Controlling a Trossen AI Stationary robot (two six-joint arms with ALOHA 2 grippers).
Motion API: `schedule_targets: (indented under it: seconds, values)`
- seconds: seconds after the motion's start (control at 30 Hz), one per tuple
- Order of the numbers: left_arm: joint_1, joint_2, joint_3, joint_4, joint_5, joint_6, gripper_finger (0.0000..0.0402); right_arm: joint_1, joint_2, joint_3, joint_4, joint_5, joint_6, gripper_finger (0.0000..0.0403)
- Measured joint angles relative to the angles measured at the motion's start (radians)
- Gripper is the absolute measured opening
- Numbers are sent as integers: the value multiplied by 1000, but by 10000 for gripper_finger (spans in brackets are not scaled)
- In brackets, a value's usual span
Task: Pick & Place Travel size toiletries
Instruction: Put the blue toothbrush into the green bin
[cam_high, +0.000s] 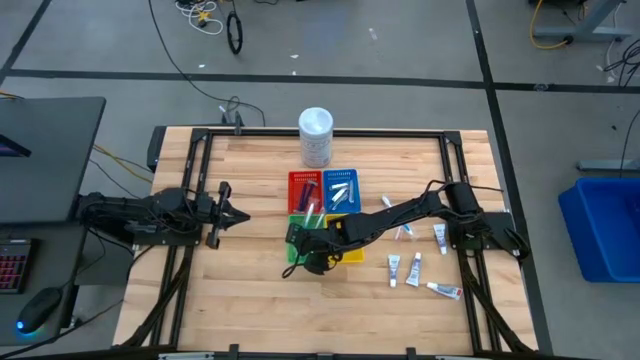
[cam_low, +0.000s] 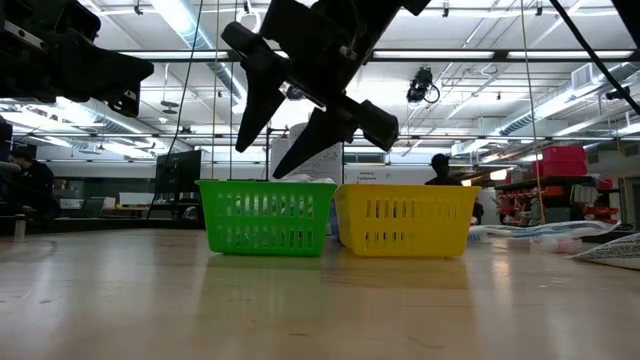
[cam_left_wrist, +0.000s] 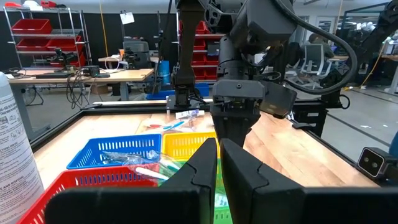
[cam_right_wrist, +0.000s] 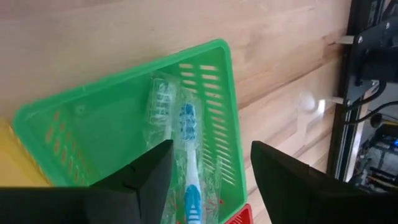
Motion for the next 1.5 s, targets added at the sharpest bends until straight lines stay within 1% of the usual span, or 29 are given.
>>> schedule_targets:
  seconds: [0.17,0.37,0.47,0.73,0.8,0.83,0.9,1.0,1.07,1.13,1.23,1.37,1.5]
  values:
    - [0,0,0,0,0,0,27,-3,-27,0,-20,0,61,211]
    - [0,0,0,-3,0,0,27,-13,-76,0,-22,-34,151,183]
    - [0,0,0,0,0,0,27,-20,-97,0,-20,-35,181,166]
    - [0,0,0,0,0,0,27,-28,-103,0,-24,-37,241,113]
    - [0,0,0,0,0,0,27,-28,-103,0,-27,-69,261,101]
    - [0,0,0,0,0,0,28,-28,-103,0,-29,-103,280,94]
    - [0,0,0,0,0,0,27,-31,-105,0,-39,-189,348,82]
    - [0,0,0,0,0,0,28,-42,-109,0,-37,-305,492,68]
    - [0,0,0,0,0,0,27,-51,-109,0,-37,-351,602,60]
    - [0,0,0,0,0,0,27,-60,-109,0,-36,-357,716,53]
    - [0,0,0,0,0,0,27,-74,-109,0,-33,-356,835,44]
    - [0,0,0,0,0,0,27,-93,-118,-12,-20,-356,930,32]
    - [0,0,0,0,0,0,28,-105,-154,-68,21,-355,964,19]
